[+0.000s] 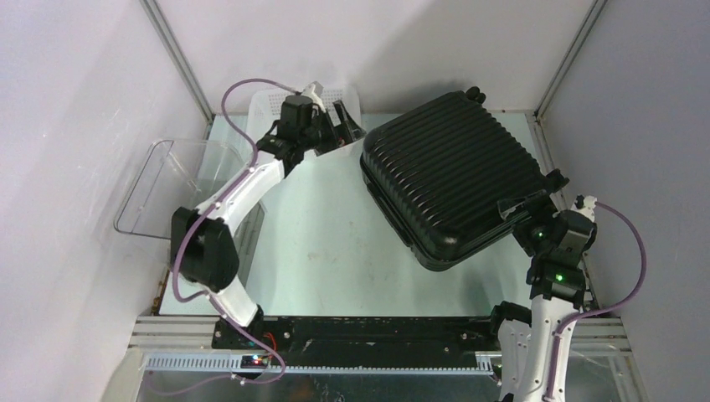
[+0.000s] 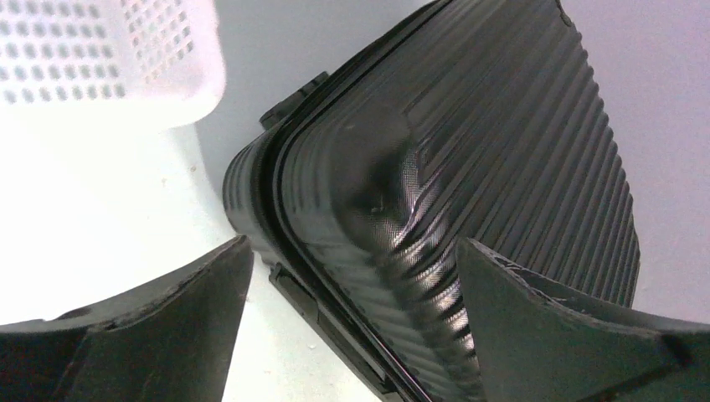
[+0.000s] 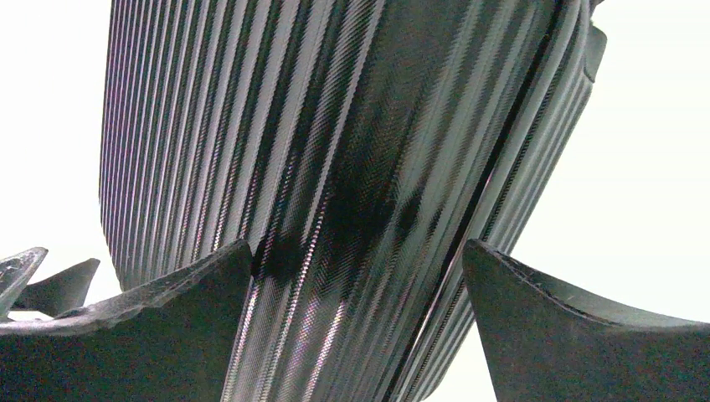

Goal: Open, take out, and arrange the luggage
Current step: Open the luggage at the center of the board.

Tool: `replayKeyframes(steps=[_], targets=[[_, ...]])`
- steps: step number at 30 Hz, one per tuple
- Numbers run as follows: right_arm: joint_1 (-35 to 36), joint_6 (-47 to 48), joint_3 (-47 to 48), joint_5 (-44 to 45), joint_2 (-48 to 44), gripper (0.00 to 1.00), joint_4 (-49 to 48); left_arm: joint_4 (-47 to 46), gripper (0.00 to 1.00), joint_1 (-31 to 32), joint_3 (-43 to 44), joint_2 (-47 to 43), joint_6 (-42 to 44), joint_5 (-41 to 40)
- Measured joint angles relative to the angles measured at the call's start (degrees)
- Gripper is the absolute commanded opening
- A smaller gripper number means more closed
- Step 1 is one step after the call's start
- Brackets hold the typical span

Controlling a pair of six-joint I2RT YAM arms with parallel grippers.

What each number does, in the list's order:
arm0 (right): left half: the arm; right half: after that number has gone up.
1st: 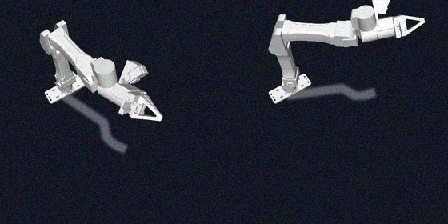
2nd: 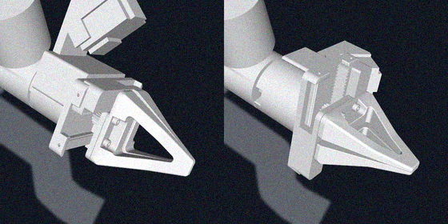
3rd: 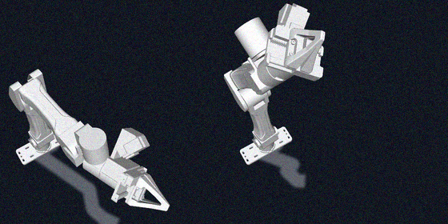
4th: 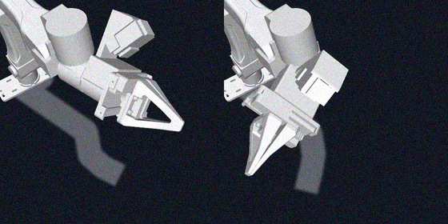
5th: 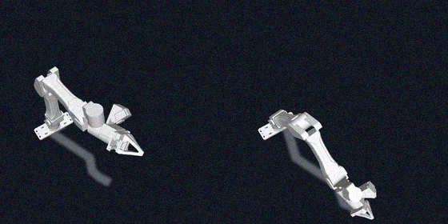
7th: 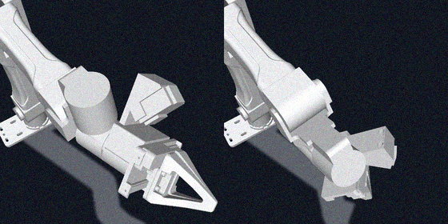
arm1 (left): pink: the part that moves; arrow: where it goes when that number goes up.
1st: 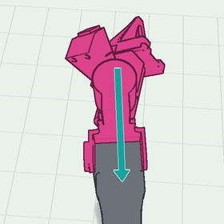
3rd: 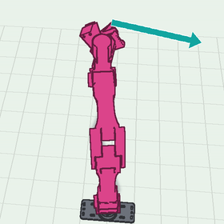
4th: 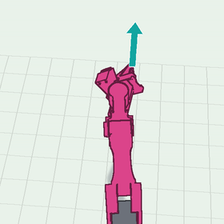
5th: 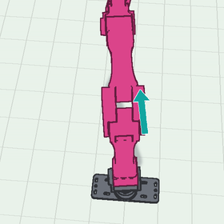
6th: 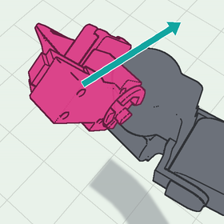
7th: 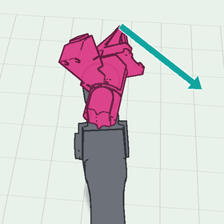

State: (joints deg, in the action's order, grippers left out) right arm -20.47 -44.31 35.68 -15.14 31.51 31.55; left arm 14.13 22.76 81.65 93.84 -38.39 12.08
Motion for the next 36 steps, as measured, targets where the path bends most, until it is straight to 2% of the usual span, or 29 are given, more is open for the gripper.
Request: replayKeyframes(steps=[4,11,15,18,20,28,36], targets=[[-2.1,-1.2,1.0,1.9,0.4,0.92,2.1,-0.1,0.93,-0.1,4.7,5.2,2.6,4.1],[-8.4,-2.0,7.1,14.6,3.3,0.79,10.5,0.2,0.94,-0.1,9.5,10.4,5.9,8.7],[-11.3,-2.4,7.1,16.4,4.7,0.81,12.6,-1.0,0.94,-0.1,10.6,13.2,6.7,11.2],[-11.7,-2.6,7.1,16.3,5.7,0.93,13.0,-2.1,0.94,-0.1,10.6,15.0,6.9,13.3],[-11.7,-2.8,7.1,16.0,5.8,0.94,13.4,-2.4,0.94,0.0,10.6,15.5,6.9,14.2],[-14.8,-6.4,1.2,12.6,6.2,0.81,13.6,-5.4,0.91,0.3,10.7,16.2,6.1,18.6],[-14.9,-8.4,-4.0,4.7,6.7,0.79,13.6,-6.4,0.88,1.7,10.7,17.2,5.4,21.1]])
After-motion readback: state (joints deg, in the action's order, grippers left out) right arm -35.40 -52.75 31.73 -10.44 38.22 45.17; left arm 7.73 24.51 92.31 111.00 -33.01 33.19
